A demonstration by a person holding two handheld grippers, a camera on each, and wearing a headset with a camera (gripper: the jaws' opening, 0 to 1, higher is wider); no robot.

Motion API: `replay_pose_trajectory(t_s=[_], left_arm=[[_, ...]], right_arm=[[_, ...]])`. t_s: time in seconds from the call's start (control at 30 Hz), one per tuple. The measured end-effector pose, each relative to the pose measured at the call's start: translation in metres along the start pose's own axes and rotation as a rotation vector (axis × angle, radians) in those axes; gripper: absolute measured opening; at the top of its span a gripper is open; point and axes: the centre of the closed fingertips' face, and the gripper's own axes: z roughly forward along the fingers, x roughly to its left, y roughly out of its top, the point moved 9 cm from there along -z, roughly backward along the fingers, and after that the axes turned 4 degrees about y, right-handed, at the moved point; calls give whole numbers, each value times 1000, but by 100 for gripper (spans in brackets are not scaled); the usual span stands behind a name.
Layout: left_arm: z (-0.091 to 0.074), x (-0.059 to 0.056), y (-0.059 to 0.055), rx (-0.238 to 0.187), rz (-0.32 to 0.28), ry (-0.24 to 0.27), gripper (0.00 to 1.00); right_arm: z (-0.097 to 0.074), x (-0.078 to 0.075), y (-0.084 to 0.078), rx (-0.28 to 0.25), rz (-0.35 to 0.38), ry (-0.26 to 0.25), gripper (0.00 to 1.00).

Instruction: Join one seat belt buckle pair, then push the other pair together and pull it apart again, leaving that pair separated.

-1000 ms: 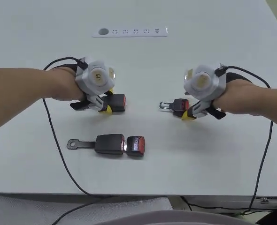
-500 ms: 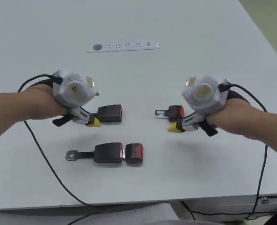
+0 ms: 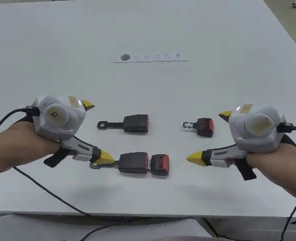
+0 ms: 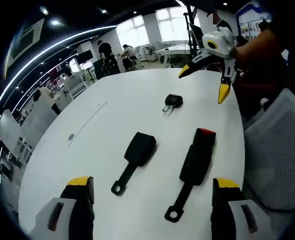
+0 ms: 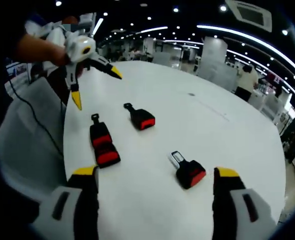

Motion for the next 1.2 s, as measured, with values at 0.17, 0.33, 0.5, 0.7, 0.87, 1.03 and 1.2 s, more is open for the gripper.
replay_pose_trajectory(t_s=[0.17,0.33,0.5,0.7,0.87,1.03,1.2], left_arm=[[-16,1,-10,-5,-22,41,100],[-29,-5,-22,-55,-94,60,100],[-42,-10,-36,-98,-138,81,100],[-48,-12,-52,-147,-161,78,100],[-52,-14,-47,-163,-178,91,100],[-54,-13,-46,-159,-187,111,100],[-58,-16,-46,-159,-225,133,100]], right_arm=[[-11,7,-3,-20,-4,15,100],[-21,11,-9,-49,32,-11,100],[-29,19,-11,-56,53,-40,100],[-29,26,-14,-40,87,-68,100],[-36,28,-9,-50,91,-101,100],[-37,23,-13,-46,108,-135,100],[-36,22,-14,-50,116,-132,100]])
